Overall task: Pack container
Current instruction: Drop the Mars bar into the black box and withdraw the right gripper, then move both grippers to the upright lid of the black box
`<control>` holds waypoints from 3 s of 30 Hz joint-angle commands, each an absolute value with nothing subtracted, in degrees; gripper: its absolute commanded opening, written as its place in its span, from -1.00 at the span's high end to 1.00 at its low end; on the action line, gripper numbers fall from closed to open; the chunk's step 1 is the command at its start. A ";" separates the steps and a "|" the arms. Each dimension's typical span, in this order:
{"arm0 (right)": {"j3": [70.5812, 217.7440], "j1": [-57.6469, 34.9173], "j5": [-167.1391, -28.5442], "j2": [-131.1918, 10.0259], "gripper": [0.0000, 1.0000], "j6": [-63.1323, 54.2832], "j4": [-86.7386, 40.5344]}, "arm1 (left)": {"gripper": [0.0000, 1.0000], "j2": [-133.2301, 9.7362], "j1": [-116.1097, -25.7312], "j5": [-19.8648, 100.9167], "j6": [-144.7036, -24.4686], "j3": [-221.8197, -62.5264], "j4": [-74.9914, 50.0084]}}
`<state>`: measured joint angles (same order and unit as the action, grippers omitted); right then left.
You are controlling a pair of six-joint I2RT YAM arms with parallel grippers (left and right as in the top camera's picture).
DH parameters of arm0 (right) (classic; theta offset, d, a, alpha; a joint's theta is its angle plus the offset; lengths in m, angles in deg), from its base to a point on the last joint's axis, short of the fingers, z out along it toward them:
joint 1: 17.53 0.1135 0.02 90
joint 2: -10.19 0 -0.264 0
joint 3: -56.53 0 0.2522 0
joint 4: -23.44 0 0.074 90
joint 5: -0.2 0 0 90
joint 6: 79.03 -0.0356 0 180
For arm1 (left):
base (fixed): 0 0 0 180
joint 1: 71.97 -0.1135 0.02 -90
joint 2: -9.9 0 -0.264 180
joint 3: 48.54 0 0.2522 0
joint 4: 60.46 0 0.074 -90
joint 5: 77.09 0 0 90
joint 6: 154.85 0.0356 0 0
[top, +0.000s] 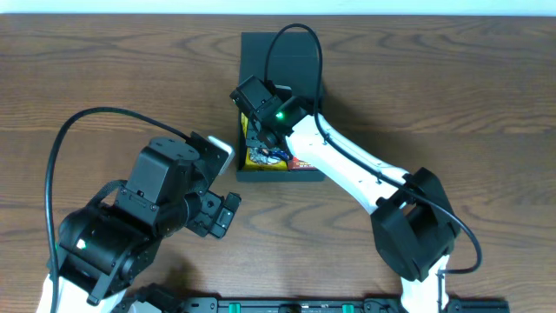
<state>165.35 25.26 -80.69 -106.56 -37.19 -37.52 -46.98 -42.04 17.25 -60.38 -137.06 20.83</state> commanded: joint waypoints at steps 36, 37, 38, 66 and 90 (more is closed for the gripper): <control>165.92 4.23 -83.34 -94.47 0.97 -11.88 -51.57 | -0.90 -51.00 -42.45 13.93 -61.28 -136.82 9.00; 165.77 2.72 -85.13 -94.84 0.97 -10.68 -50.00 | -0.91 -52.51 -42.50 12.68 -61.38 -136.75 6.91; 165.68 1.35 -86.81 -95.28 0.97 -9.87 -48.64 | -0.99 -53.82 -42.60 11.06 -62.41 -136.73 5.22; 165.62 -11.53 -117.96 -117.23 0.97 -8.03 -18.68 | 0.90 -103.26 -68.81 34.14 -95.31 -140.03 -32.41; 165.64 -10.09 -138.64 -125.16 0.97 -22.78 -1.21 | 0.89 -123.50 -70.71 58.12 -95.02 -163.40 -22.69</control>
